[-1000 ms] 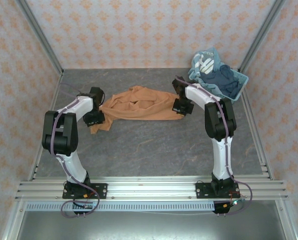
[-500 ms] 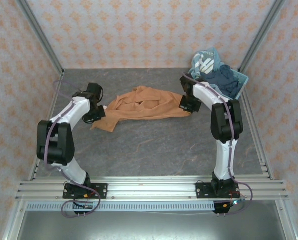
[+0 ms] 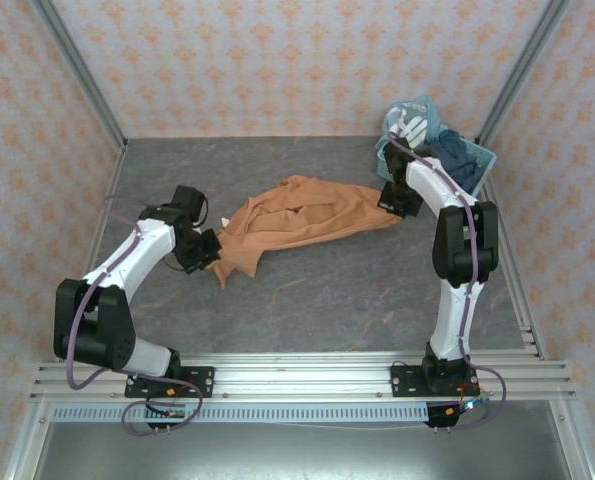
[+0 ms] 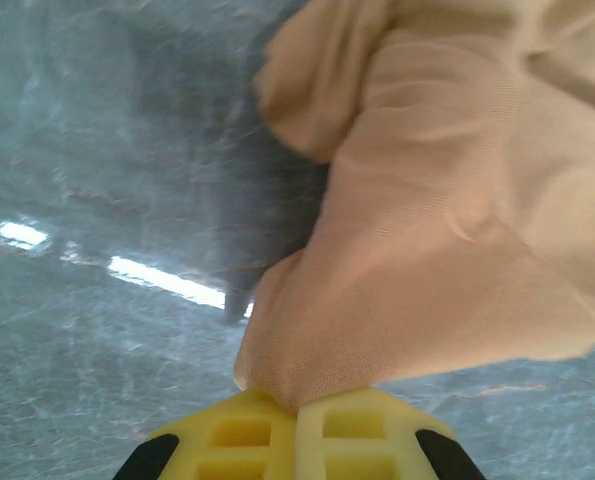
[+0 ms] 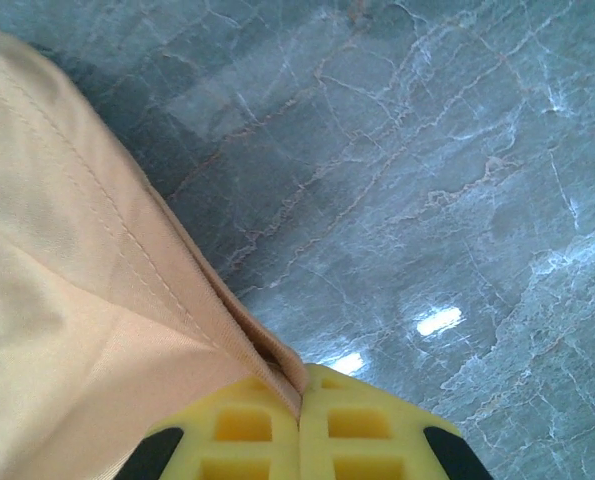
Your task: Fold and stack the t-shirts
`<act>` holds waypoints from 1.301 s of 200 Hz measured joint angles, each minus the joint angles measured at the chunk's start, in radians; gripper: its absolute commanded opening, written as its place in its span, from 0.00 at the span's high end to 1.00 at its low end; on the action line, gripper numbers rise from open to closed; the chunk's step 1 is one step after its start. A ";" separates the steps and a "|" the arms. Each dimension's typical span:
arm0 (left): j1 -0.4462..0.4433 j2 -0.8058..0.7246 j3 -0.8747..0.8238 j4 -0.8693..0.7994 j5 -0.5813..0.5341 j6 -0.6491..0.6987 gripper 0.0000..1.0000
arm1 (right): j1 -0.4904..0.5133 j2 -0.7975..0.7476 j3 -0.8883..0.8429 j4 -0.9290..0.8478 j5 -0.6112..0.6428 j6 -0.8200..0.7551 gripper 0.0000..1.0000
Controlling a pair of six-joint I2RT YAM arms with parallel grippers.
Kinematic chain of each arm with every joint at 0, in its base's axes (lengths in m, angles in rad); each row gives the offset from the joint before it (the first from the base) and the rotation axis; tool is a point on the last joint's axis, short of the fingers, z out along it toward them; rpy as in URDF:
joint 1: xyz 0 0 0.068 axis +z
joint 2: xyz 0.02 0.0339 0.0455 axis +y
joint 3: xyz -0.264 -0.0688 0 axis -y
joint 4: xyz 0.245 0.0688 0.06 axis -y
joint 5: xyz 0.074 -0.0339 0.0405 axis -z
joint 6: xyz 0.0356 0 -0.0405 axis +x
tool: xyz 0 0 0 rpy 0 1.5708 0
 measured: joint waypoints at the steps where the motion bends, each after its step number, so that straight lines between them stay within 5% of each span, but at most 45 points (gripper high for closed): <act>1: 0.002 0.001 -0.001 0.000 0.000 0.000 1.00 | 0.000 0.000 0.000 0.000 0.000 0.000 1.00; 27: 0.050 0.109 -0.008 0.003 -0.031 0.046 0.99 | 0.008 0.001 0.005 -0.003 -0.016 -0.003 1.00; 52: 0.057 0.198 -0.002 0.003 -0.116 0.105 0.61 | 0.026 0.002 0.003 -0.008 -0.031 -0.004 1.00; 62: 0.052 0.191 0.000 0.002 -0.157 0.113 0.54 | 0.037 0.002 -0.004 -0.007 -0.034 -0.005 1.00; 87: -0.002 0.084 0.005 -0.010 -0.238 0.139 0.50 | 0.064 0.001 -0.047 -0.007 -0.044 -0.004 1.00; 122: -0.134 -0.073 -0.030 -0.033 -0.251 0.093 0.32 | 0.091 -0.014 -0.115 -0.007 -0.060 -0.003 1.00; 164: -0.163 -0.018 -0.109 -0.008 -0.222 0.081 0.31 | 0.094 -0.033 -0.124 -0.004 -0.068 -0.002 1.00; 212: -0.168 0.169 -0.089 0.067 -0.218 0.159 0.37 | 0.094 -0.045 -0.137 -0.003 -0.070 -0.002 1.00; 219: -0.168 0.189 -0.084 0.072 -0.219 0.167 0.44 | 0.094 -0.045 -0.139 -0.003 -0.070 -0.002 1.00; 243: -0.182 0.231 -0.040 0.071 -0.203 0.189 0.93 | 0.094 -0.048 -0.148 0.001 -0.078 0.000 1.00; 260: -0.191 0.243 -0.013 0.076 -0.248 0.188 1.00 | 0.094 -0.054 -0.152 0.007 -0.094 0.000 1.00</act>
